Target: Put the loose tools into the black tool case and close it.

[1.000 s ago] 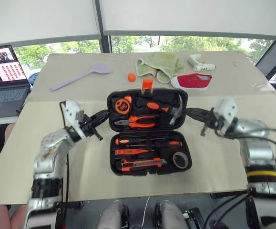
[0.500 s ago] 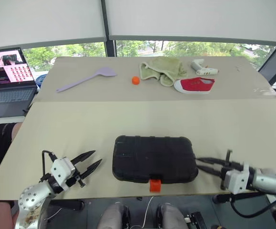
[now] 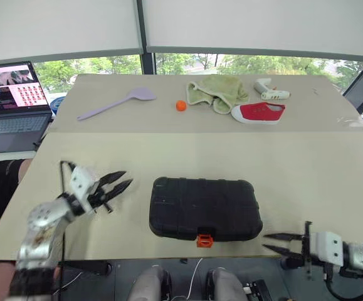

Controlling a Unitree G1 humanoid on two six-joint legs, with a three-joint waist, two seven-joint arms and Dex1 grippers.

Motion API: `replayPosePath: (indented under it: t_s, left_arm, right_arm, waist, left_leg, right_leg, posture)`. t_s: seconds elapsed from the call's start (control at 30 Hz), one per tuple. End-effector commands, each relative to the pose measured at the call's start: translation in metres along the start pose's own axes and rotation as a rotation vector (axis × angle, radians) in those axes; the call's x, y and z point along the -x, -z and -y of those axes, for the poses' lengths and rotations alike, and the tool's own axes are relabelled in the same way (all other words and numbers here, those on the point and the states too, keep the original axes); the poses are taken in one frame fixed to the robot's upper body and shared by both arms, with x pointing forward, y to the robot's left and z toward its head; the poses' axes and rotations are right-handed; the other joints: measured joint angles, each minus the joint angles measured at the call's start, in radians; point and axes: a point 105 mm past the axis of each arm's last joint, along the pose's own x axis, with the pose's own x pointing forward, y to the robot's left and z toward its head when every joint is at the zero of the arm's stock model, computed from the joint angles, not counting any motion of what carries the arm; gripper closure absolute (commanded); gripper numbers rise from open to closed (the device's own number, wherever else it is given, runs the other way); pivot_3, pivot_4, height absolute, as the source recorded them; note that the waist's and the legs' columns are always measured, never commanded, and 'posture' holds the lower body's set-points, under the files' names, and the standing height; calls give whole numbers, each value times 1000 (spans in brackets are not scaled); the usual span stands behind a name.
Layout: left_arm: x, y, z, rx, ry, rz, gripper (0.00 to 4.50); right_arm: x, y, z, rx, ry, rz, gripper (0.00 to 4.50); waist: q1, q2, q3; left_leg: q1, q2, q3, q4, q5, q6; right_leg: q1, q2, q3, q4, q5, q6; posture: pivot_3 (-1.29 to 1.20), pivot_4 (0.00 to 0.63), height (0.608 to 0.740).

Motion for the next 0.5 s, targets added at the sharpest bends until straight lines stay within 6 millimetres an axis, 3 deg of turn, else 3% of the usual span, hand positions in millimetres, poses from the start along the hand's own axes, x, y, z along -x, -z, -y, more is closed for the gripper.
replayPosePath:
  t_s: [0.03,0.17,0.3,0.5]
  left_arm:
    - [-20,6,9,9,115,-92,4450]
    - [-40,23,10,17,169,-185,4450]
    - [-45,33,11,49,204,-221,4450]
    - [-36,30,0,75,133,-185,4450]
  right_arm:
    - [-19,-7,6,-21,8,-19,4500]
    - [-42,-16,22,-11,75,3,4500]
    - [-52,-19,35,11,114,7,4500]
    - [-69,-25,87,43,272,50,4500]
  waist:
    - [-6,0,0]
    - [-13,-1,1]
    - [-14,-4,2]
    - [-23,-7,4]
  left_leg:
    - [-1,0,1,0,0,0]
    - [-4,0,1,0,4,4]
    - [-6,1,1,0,7,5]
    - [-7,1,1,1,8,5]
  right_leg:
    - [-1,1,0,0,0,0]
    - [-3,3,0,1,0,0]
    - [-5,6,-1,0,1,-1]
    - [-7,5,0,1,1,-2]
  posture:
    - [0,150,740]
    - [0,150,740]
    - [0,150,740]
    - [0,150,740]
